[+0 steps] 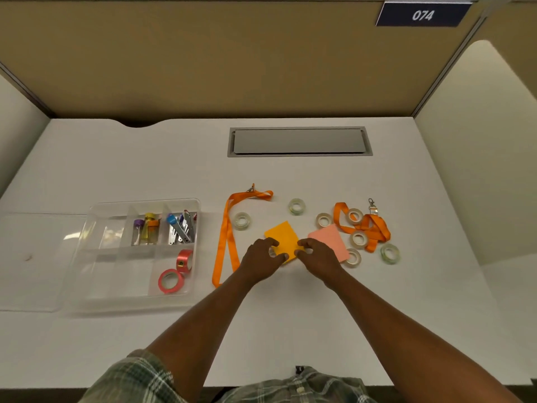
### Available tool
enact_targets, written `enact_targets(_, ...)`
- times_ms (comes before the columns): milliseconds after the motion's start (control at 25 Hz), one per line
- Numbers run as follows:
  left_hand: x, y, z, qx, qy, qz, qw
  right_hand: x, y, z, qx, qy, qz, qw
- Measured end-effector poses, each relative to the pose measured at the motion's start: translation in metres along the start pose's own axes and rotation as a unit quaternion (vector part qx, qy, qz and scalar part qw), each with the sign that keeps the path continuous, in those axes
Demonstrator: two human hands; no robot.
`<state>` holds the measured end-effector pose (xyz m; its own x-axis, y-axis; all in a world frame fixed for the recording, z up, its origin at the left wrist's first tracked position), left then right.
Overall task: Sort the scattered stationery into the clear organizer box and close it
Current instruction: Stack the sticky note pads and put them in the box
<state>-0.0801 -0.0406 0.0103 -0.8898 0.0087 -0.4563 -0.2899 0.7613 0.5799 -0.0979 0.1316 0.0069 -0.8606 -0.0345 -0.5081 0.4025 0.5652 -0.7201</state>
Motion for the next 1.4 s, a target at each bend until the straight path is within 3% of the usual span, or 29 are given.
enact_targets(240, -0.002, 0.015, 0.004, -0.119, 0.045, -0.054, 0.990, -0.004, -0.006, 0.003, 0.238, 0.010, 0.100, 0.966)
enact_targets(400, -0.001, 0.023, -0.005, -0.267, 0.081, -0.071, 0.958, -0.002, -0.009, -0.008, 0.324, -0.004, 0.108, 0.940)
enact_targets(480, 0.001, 0.027, -0.012, -0.316, 0.098, -0.069, 0.941, 0.002, -0.005, -0.023, 0.251, 0.052, 0.059, 0.965)
enact_targets(560, 0.002, 0.028, -0.019, -0.317, 0.123, -0.052, 0.939, 0.006, 0.007, -0.043, 0.004, 0.142, -0.016, 0.990)
enact_targets(640, 0.001, 0.030, -0.024, -0.317, 0.146, -0.034, 0.937, 0.007, 0.024, -0.061, -0.167, 0.162, -0.007, 0.972)
enact_targets(800, -0.001, 0.034, -0.026, -0.299, 0.165, -0.017, 0.940, 0.011, 0.035, -0.069, -0.288, 0.127, 0.039, 0.948)
enact_targets(960, -0.007, 0.037, -0.023, -0.280, 0.165, -0.037, 0.945, 0.012, 0.036, -0.061, -0.290, 0.150, 0.038, 0.944)
enact_targets(1160, -0.014, 0.030, -0.026, -0.295, 0.171, -0.040, 0.939, 0.010, 0.041, -0.058, -0.079, 0.148, 0.040, 0.985)
enact_targets(1400, -0.020, 0.028, -0.029, -0.284, 0.171, -0.040, 0.943, -0.008, 0.046, -0.058, -0.074, 0.215, -0.033, 0.973)
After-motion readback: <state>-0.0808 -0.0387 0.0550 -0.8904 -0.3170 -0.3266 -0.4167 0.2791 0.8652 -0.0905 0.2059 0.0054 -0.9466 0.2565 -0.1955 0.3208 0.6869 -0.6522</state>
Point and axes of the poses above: each hand's wrist, its own x-axis towards the middle knuckle, its own z-axis out of the palm, y = z × x, the point moved 1 cm from there along x, towards the middle knuckle, and after that the axes turned 6 degrees about x, right-handed, at the moved point
